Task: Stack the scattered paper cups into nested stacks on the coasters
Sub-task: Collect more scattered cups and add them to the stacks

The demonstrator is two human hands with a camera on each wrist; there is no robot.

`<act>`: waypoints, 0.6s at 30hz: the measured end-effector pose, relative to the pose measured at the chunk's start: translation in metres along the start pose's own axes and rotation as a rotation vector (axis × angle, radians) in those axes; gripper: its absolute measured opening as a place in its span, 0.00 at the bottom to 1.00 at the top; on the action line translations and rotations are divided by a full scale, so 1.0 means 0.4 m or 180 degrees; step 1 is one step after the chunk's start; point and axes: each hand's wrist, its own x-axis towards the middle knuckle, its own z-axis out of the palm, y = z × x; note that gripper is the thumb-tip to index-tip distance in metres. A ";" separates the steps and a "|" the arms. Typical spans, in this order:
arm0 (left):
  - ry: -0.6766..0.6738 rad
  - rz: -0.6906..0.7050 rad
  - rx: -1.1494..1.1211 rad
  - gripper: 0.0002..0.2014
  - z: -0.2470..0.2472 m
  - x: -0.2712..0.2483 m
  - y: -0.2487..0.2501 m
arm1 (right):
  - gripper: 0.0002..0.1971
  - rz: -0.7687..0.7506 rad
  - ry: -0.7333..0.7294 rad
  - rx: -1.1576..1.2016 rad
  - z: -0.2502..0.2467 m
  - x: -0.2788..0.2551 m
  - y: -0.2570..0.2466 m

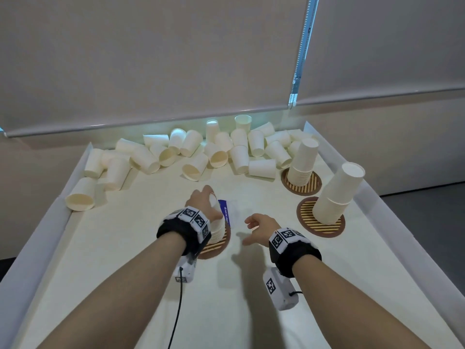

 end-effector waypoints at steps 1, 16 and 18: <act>-0.0038 0.0059 -0.0052 0.29 0.013 0.006 0.031 | 0.35 0.0008 0.0082 0.0022 -0.009 0.001 0.005; -0.0206 0.0532 -0.0533 0.32 0.138 0.127 0.345 | 0.38 0.0163 0.1155 0.0741 -0.140 0.110 0.058; -0.0204 0.0580 -0.0603 0.29 0.143 0.140 0.365 | 0.34 0.0188 0.1310 0.0961 -0.151 0.129 0.060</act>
